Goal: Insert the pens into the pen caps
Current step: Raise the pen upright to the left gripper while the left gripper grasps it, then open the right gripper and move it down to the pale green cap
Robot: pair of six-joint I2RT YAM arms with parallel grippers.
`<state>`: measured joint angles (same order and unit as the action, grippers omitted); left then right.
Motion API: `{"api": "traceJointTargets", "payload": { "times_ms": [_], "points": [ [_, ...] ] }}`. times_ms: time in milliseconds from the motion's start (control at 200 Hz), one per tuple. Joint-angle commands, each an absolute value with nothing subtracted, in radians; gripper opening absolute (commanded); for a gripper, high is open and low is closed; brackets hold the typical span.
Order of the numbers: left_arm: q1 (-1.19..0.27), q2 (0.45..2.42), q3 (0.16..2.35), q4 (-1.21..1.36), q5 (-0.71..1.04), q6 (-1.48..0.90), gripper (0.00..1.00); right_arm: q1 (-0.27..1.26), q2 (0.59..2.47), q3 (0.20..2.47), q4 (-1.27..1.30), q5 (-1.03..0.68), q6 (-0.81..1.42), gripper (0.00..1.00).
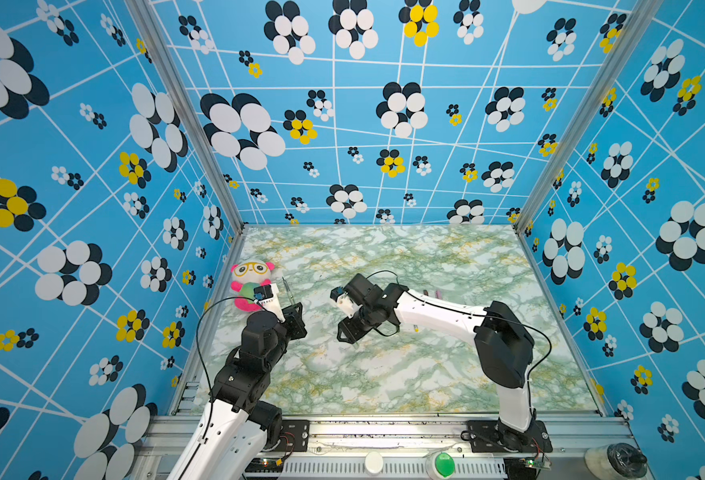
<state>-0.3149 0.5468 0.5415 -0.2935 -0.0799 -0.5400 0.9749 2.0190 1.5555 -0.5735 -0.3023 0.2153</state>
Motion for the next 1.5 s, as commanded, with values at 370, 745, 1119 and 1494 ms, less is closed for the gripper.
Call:
{"api": "traceJointTargets", "payload": {
  "times_ms": [370,745,1119,1494],
  "points": [
    [-0.301,0.506,0.496,-0.296,-0.118,-0.553,0.00,0.979,2.142,1.565,-0.601,-0.437,0.243,0.54],
    [-0.299,0.511,0.499,-0.286,-0.109,-0.557,0.00,0.928,2.148,1.546,-0.648,-0.362,0.246,0.54],
    [-0.298,0.520,0.494,-0.276,-0.106,-0.560,0.00,0.838,2.164,1.588,-0.689,-0.323,0.225,0.54],
    [-0.298,0.518,0.500,-0.279,-0.104,-0.557,0.00,0.824,2.302,1.784,-0.779,-0.199,0.248,0.49]
  ]
}}
